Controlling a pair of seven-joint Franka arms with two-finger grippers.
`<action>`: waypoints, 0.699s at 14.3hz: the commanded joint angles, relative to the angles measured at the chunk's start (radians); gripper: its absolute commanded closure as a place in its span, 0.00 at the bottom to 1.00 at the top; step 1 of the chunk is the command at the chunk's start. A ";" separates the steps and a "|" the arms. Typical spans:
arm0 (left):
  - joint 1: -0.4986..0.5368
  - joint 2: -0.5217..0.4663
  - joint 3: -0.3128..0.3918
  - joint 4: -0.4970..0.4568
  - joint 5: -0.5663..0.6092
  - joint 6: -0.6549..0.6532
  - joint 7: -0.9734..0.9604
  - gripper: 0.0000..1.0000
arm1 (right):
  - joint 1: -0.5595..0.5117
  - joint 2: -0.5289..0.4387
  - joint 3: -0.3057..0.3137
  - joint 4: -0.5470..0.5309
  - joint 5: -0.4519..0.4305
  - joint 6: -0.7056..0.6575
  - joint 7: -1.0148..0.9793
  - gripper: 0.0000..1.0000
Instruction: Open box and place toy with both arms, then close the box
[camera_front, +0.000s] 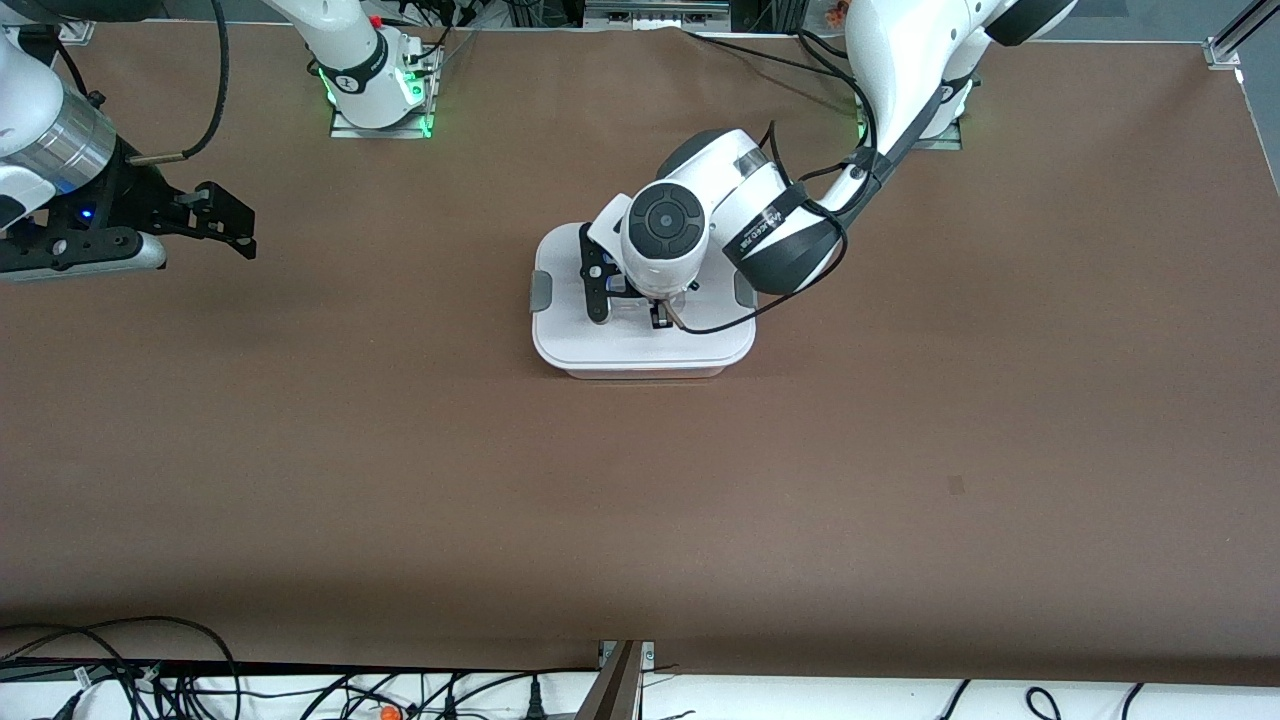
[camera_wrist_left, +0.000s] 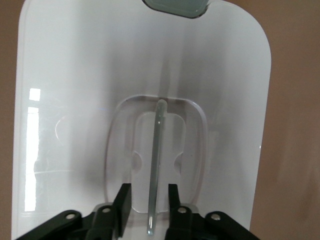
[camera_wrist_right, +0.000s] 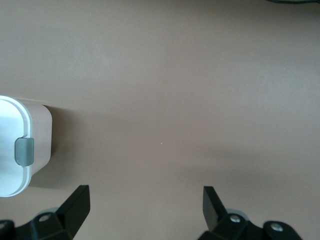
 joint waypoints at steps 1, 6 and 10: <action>0.002 -0.078 -0.005 0.001 0.030 -0.086 -0.019 0.00 | 0.004 0.007 0.007 0.021 0.016 -0.002 0.015 0.00; 0.122 -0.253 0.002 0.007 0.033 -0.305 -0.027 0.00 | 0.006 0.005 0.007 0.021 0.014 -0.002 0.015 0.00; 0.326 -0.329 0.019 0.004 0.038 -0.393 -0.111 0.00 | 0.007 0.005 0.007 0.021 0.014 -0.004 0.013 0.00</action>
